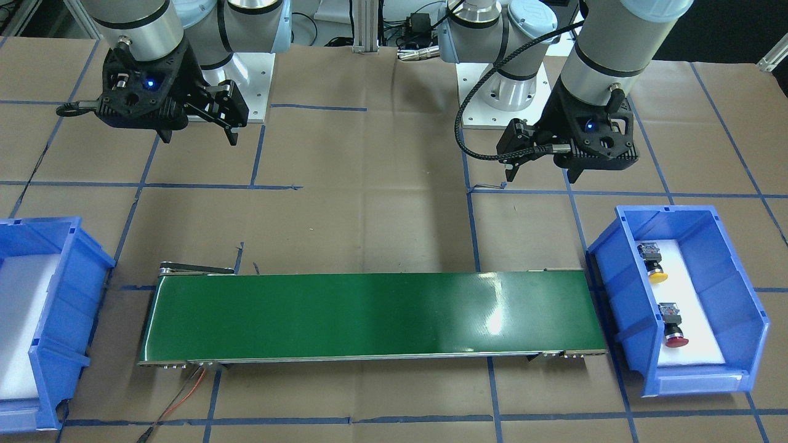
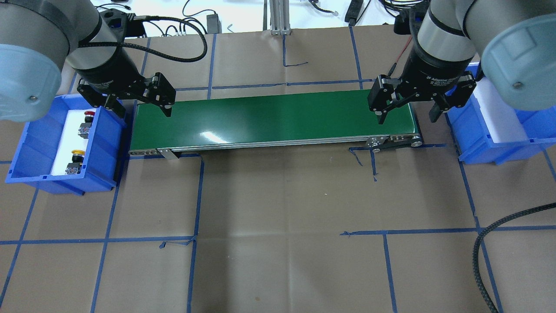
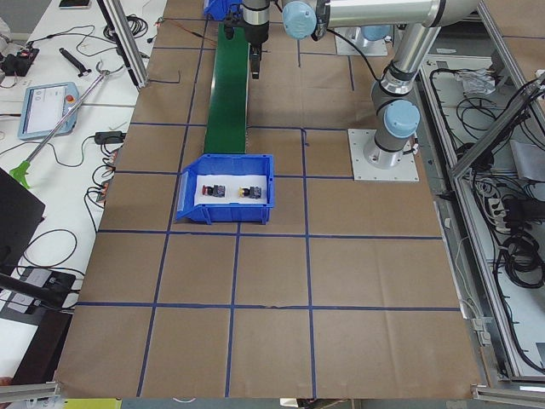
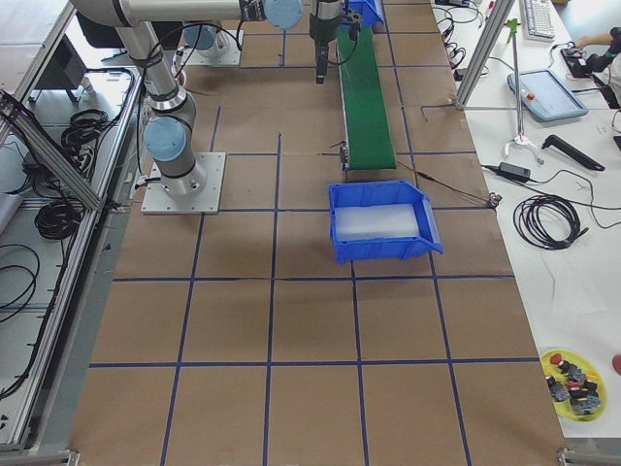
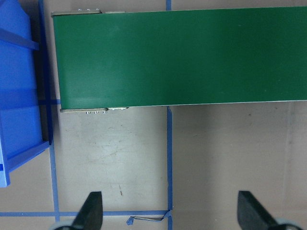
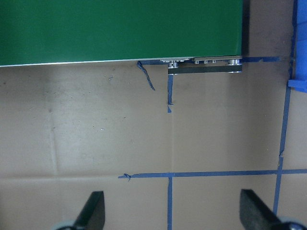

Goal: Transport two buttons from left to right

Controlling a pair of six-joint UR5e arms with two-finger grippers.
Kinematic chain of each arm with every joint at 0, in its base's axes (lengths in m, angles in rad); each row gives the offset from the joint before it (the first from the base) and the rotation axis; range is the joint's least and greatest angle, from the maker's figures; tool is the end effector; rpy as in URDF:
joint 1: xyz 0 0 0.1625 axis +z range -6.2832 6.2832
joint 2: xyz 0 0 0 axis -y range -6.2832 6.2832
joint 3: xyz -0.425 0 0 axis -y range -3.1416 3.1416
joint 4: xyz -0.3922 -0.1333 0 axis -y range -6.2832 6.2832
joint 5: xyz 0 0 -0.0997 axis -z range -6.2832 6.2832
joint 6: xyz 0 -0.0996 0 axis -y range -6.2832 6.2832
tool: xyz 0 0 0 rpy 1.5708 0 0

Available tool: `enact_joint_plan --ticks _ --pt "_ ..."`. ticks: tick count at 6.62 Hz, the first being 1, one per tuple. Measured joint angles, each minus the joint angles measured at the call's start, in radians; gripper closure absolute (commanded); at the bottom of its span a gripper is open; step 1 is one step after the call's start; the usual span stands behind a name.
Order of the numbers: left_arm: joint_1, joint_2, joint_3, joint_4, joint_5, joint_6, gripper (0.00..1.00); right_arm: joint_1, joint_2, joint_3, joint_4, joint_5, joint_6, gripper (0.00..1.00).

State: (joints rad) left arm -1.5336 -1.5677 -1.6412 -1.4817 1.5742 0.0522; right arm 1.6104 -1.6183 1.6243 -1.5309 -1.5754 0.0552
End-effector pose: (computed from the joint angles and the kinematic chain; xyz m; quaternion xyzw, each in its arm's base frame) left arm -0.1146 -0.4964 0.4637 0.0075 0.9999 -0.0108 0.0022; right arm 0.1512 -0.4614 0.4806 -0.0077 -0.9997 -0.0228 0.0034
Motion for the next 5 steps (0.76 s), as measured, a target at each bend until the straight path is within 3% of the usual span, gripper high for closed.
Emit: enact_joint_plan --ticks 3,5 --pt "0.021 -0.006 0.019 0.001 0.003 0.045 0.0 -0.001 0.0 0.002 0.0 0.0 0.0 0.0" --pt "0.145 -0.013 0.022 0.002 0.002 0.18 0.0 -0.002 0.0 0.001 0.0 0.0 0.0 0.0"
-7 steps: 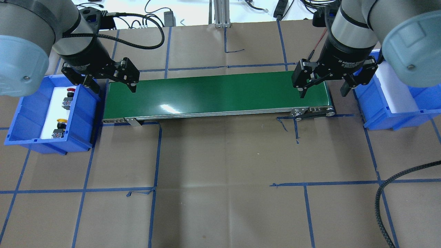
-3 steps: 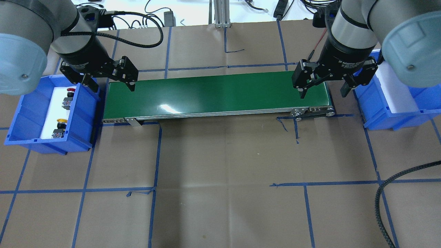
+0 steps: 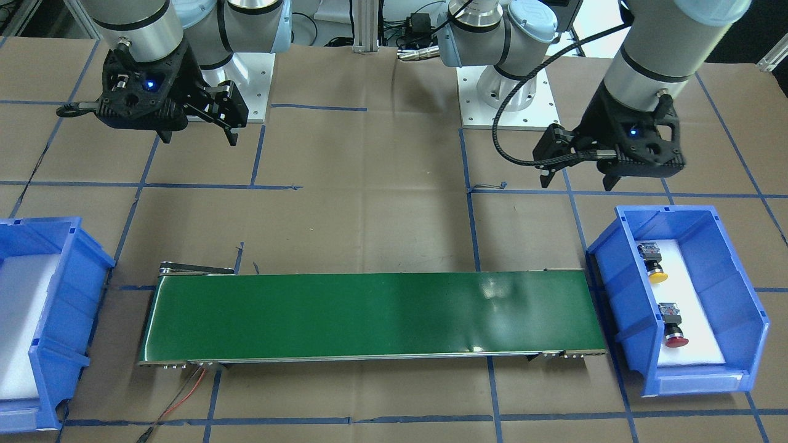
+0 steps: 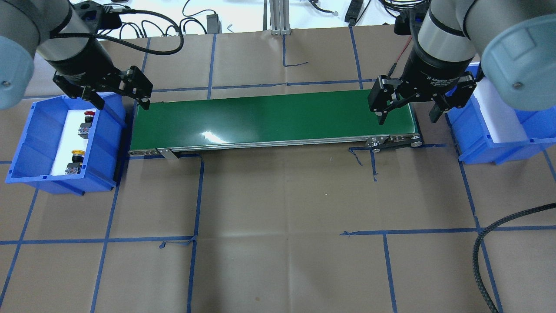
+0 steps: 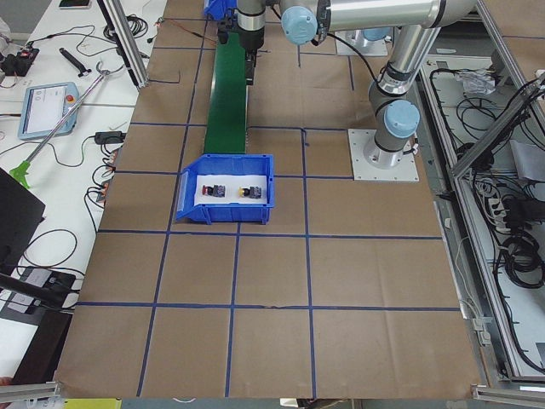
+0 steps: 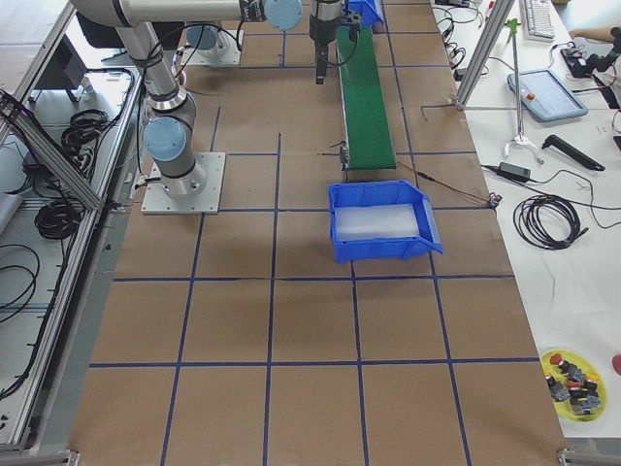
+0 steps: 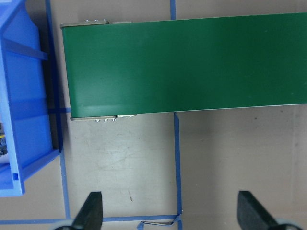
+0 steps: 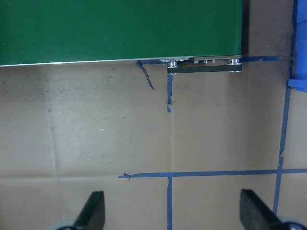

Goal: Transport two buttons from left to right
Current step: 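Move the left gripper over the bin and lower toward the yellow button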

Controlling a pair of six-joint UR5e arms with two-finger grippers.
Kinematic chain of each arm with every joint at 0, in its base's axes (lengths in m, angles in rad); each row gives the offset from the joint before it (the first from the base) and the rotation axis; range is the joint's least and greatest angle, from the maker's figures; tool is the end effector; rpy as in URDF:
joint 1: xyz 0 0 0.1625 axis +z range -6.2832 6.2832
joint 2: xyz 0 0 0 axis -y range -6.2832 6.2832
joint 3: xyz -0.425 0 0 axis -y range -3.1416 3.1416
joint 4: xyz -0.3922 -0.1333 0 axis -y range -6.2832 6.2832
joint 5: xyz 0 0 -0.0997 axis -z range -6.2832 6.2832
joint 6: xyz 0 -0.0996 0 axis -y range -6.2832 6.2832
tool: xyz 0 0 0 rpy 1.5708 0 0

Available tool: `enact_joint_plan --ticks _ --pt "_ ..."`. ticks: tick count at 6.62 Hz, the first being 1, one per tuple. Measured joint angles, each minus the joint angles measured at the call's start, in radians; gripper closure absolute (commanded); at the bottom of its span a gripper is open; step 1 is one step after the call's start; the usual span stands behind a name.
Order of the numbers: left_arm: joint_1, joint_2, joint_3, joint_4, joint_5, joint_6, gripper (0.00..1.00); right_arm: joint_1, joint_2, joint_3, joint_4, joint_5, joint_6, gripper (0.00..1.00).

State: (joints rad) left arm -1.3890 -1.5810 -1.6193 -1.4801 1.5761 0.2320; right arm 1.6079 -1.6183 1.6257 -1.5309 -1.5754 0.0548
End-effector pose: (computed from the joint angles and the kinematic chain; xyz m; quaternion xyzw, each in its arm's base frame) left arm -0.0404 -0.5145 0.4681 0.0251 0.9996 -0.0151 0.0059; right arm 0.1501 -0.4616 0.4799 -0.0088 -0.9997 -0.0235 0.0034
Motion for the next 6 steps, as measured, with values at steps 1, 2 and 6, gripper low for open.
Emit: enact_joint_plan --ticks 1,2,6 --pt "0.116 -0.011 -0.004 0.002 -0.001 0.108 0.0 0.0 0.0 0.0 0.0 0.0 -0.001 0.0" --pt "0.252 -0.03 -0.012 0.011 -0.002 0.215 0.0 0.001 0.0 0.0 0.0 0.0 -0.001 0.0" --pt "0.442 -0.07 -0.051 0.079 -0.005 0.337 0.0 0.001 0.0 0.003 0.001 0.0 0.0 0.0"
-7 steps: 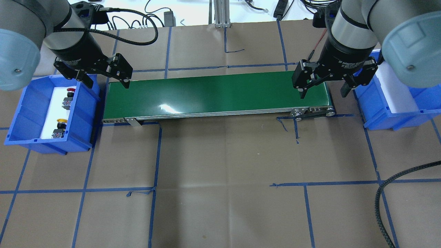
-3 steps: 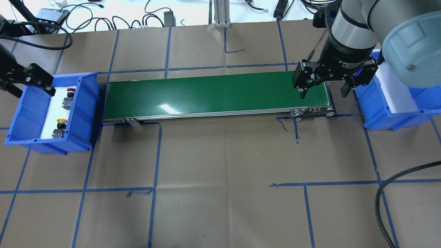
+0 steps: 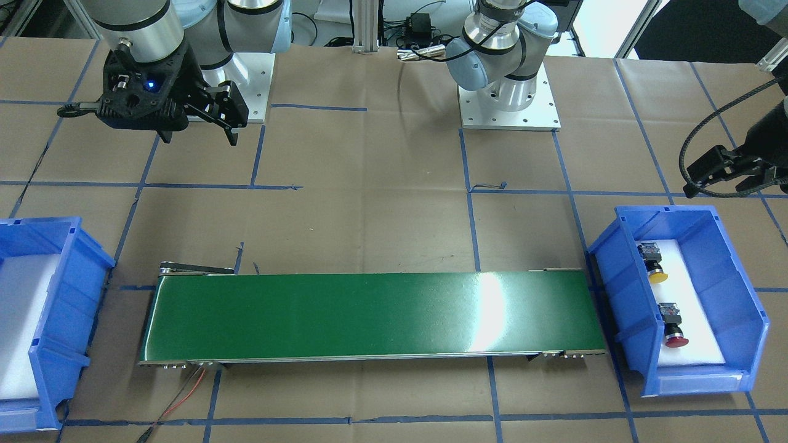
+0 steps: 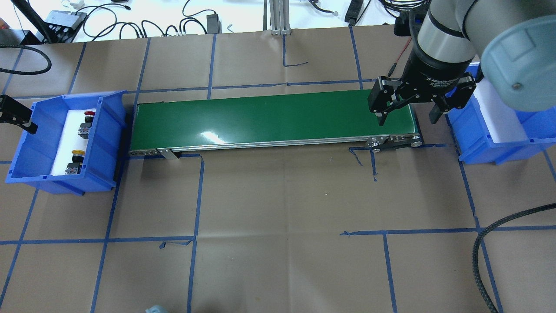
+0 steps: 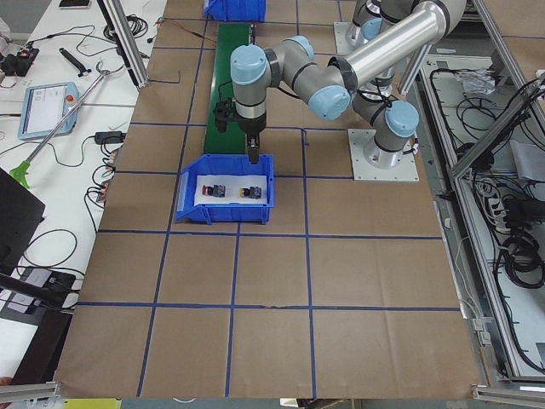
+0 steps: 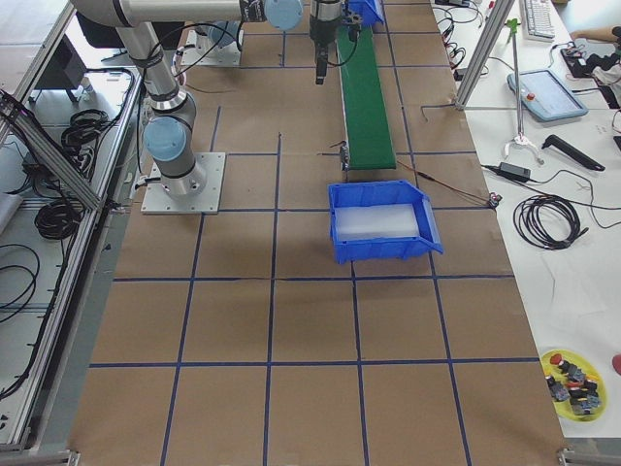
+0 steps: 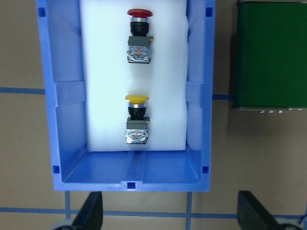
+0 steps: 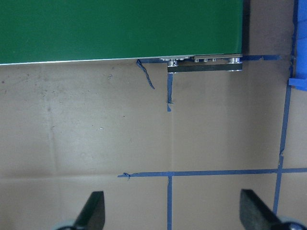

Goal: Transport two buttons from left to right
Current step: 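Move the left gripper over the bin and lower toward the yellow button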

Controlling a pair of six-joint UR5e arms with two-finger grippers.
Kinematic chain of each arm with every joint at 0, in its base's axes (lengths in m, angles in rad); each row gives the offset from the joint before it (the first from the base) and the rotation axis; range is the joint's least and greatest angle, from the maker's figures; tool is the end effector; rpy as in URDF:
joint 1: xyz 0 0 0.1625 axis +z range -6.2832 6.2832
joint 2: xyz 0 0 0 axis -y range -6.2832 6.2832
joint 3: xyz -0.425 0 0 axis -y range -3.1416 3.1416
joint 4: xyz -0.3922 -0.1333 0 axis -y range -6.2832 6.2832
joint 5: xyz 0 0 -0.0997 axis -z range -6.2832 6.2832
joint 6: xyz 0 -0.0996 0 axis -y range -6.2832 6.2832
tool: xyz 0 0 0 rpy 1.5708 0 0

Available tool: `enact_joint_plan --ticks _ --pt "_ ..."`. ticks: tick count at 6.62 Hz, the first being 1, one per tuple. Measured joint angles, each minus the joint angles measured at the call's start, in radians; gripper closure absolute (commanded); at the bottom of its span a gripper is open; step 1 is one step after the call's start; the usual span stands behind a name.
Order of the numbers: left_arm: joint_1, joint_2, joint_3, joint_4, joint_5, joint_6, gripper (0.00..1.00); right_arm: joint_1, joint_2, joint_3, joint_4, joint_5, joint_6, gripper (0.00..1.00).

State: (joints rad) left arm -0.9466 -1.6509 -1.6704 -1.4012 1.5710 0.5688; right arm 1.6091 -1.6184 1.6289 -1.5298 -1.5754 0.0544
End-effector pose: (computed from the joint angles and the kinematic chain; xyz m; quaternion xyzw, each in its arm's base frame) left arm 0.1949 -0.4987 0.4154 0.0277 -0.9996 -0.0042 0.0028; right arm 0.1506 -0.4610 0.4783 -0.0080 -0.9996 -0.0256 0.0035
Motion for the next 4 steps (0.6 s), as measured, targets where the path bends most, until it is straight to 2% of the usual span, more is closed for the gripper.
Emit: enact_joint_plan --ticks 4 --pt "0.001 -0.066 -0.148 0.25 -0.007 0.005 0.01 0.0 0.002 0.001 -0.001 0.002 0.001 0.0"
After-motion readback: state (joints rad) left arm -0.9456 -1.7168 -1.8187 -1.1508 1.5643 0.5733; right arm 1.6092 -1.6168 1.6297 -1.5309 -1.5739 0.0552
